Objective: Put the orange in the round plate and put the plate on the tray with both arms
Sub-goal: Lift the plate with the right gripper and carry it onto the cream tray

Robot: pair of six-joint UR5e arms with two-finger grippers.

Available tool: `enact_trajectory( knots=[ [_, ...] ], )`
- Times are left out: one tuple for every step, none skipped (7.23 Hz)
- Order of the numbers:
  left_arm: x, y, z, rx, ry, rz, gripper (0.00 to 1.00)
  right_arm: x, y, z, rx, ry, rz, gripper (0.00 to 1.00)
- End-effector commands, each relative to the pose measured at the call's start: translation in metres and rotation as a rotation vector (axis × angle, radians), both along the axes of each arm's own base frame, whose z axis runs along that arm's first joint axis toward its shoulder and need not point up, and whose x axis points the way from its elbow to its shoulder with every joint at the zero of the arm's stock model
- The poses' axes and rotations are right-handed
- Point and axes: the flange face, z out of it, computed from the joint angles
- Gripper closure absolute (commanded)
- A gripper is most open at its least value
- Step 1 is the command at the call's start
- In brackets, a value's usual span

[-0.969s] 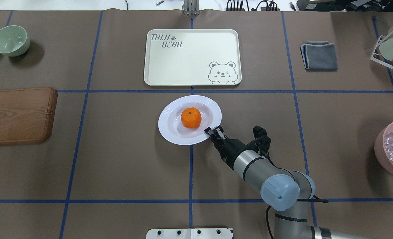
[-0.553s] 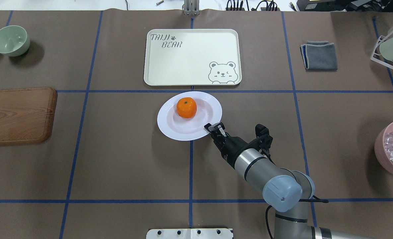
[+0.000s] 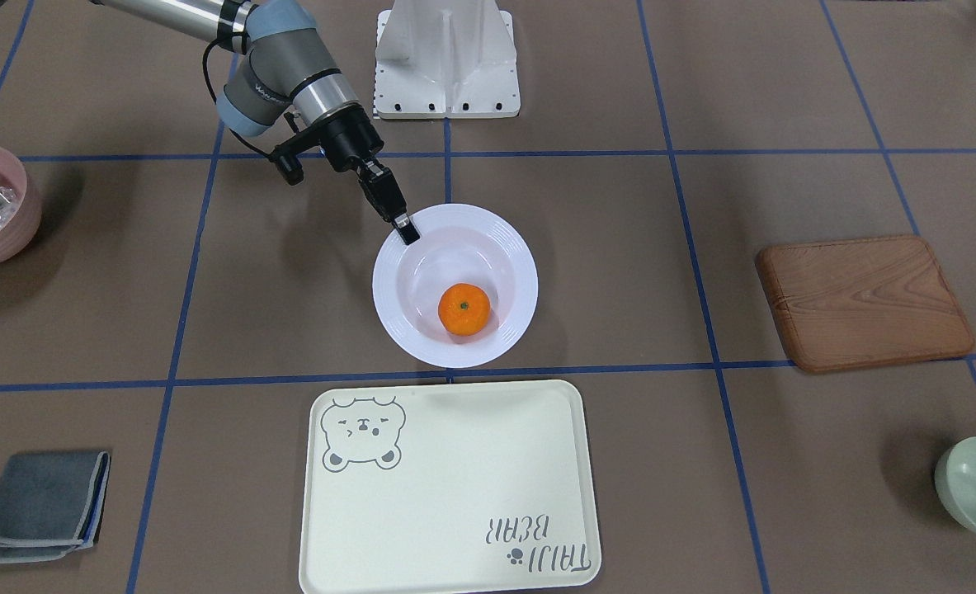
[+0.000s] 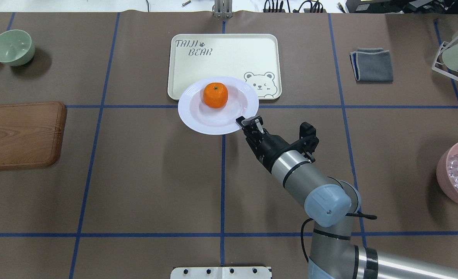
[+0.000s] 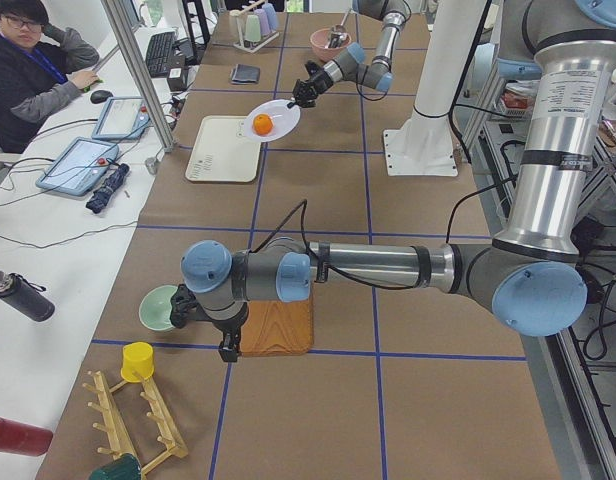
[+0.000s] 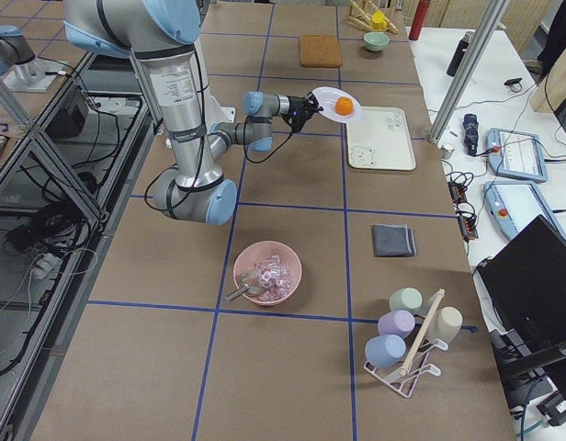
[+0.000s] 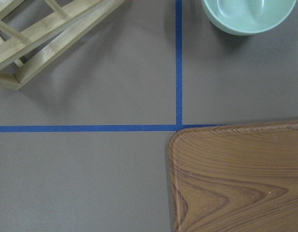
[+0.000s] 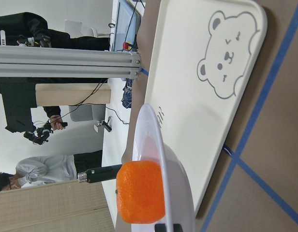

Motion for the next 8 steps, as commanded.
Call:
enact_trajectory(
  knots=[
    [0.0,0.008,-0.004,0.008,0.0,0.0,0.02,-0.048,-0.073,-0.01,-0.038,0.079,0.073,1.0],
    [0.0,0.008,-0.004,0.006,0.0,-0.001,0.02,-0.073,-0.114,-0.02,-0.163,0.123,0.116,1.0],
    [0.0,0.008,-0.004,0.006,0.0,-0.001,0.02,-0.084,-0.134,-0.035,-0.204,0.155,0.139,1.0],
    [0.0,0.008,-0.004,0.006,0.0,-0.001,0.02,-0.1,-0.159,-0.031,-0.24,0.177,0.165,1.0],
    [0.0,0.008,-0.004,0.008,0.0,-0.001,0.02,-0.119,-0.188,-0.034,-0.294,0.183,0.201,1.0],
    [0.0,0.008,-0.006,0.011,0.0,-0.001,0.02,-0.122,-0.194,-0.032,-0.306,0.183,0.212,1.0],
    [0.0,0.007,-0.007,0.013,0.0,-0.001,0.02,-0.122,-0.193,-0.03,-0.307,0.186,0.214,1.0],
    [0.001,0.007,-0.007,0.013,0.0,0.0,0.02,-0.12,-0.192,-0.032,-0.301,0.19,0.209,0.73]
  ],
)
